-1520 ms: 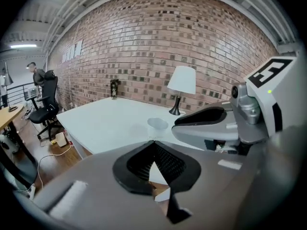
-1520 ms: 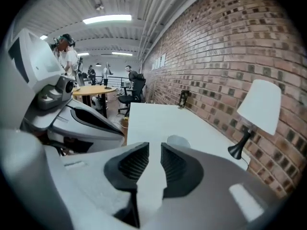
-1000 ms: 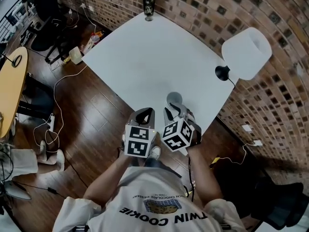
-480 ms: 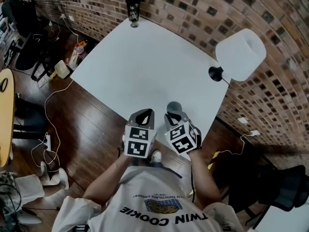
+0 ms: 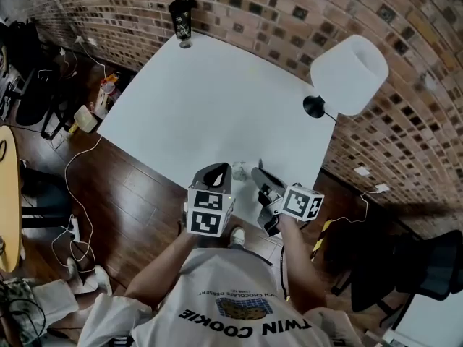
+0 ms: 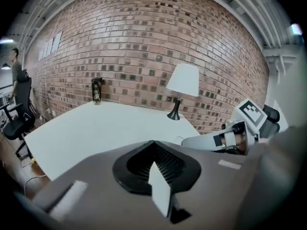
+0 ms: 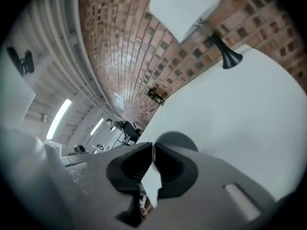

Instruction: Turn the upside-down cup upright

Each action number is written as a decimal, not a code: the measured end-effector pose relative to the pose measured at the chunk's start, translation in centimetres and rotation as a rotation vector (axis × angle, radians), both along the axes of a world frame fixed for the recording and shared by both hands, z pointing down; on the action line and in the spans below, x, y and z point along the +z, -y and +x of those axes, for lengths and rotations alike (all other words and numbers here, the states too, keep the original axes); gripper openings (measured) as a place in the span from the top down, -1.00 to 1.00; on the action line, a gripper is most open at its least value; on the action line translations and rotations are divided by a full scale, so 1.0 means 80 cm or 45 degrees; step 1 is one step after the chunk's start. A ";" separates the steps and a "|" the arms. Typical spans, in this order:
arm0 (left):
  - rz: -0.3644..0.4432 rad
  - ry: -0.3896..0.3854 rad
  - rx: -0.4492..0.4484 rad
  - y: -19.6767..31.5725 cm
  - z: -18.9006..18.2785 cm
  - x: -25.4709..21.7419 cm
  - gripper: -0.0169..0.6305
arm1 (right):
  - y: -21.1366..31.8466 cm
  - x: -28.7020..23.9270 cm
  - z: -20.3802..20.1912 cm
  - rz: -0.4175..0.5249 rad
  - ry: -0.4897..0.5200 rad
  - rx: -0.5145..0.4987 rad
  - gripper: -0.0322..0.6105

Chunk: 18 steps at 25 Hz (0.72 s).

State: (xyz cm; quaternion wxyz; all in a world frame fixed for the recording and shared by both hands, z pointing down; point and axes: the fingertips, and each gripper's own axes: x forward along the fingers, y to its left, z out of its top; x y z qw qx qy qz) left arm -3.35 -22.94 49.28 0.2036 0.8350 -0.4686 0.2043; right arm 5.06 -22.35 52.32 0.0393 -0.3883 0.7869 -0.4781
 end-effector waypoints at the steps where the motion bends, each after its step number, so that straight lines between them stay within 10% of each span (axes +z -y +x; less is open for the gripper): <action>1: -0.003 0.001 0.007 0.000 0.003 0.001 0.93 | 0.001 0.003 0.004 -0.012 0.084 0.027 0.83; 5: -0.009 0.004 0.027 0.000 0.011 0.004 0.93 | -0.003 0.024 0.026 -0.096 0.257 0.153 0.82; 18: -0.007 0.010 0.034 0.001 0.021 0.004 0.93 | -0.012 0.040 0.037 -0.099 0.134 0.149 0.65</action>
